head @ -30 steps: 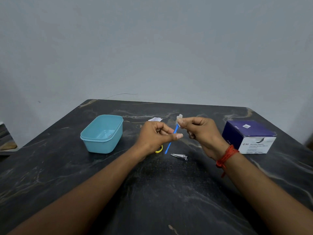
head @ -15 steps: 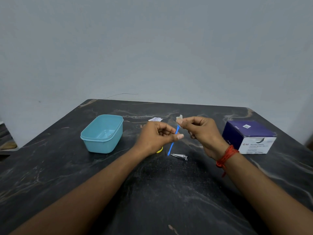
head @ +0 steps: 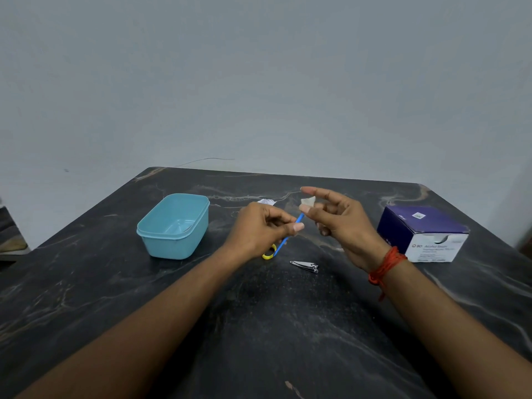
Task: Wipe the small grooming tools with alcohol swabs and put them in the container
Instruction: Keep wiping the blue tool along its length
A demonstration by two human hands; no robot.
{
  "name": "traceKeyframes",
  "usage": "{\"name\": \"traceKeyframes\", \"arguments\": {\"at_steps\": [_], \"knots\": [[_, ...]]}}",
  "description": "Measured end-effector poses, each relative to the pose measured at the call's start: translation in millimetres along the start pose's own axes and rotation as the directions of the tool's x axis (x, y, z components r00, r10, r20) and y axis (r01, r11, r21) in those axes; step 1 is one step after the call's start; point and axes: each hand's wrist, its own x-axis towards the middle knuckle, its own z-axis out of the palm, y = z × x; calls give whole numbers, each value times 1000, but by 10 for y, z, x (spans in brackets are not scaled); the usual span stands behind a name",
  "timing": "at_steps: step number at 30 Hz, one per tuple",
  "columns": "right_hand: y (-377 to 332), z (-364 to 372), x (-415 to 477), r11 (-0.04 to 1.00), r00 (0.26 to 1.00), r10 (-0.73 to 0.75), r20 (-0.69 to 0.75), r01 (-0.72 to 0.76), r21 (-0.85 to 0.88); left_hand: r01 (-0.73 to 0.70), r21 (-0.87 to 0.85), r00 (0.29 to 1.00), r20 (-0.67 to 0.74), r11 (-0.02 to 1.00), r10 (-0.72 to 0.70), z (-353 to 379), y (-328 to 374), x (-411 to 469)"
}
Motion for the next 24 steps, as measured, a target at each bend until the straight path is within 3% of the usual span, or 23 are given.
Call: {"name": "traceKeyframes", "arguments": {"at_steps": [5,12,15,18,21,24], "knots": [[1,17,7,986,987,-134,-87,125,-107,8,75,1000,-4,997,-8,-28,19,-10],[-36,-41,18,984,969,-167,-181,151,-98,3,275,996,-90,961,22,-237,240,-29],[-58,-65,17,993,973,-118,-197,111,-49,55,520,977,-204,853,62,-594,370,3],[-42,-69,25,996,975,-86,-207,77,-50,218,634,912,-402,742,75,-1030,374,1],[2,-57,36,993,976,-75,-205,55,-103,420,646,864,-499,637,-63,-1362,194,-25],[30,-64,35,993,980,-60,-191,39,-112,500,715,865,-434,489,-252,-1444,-6,25]]}}
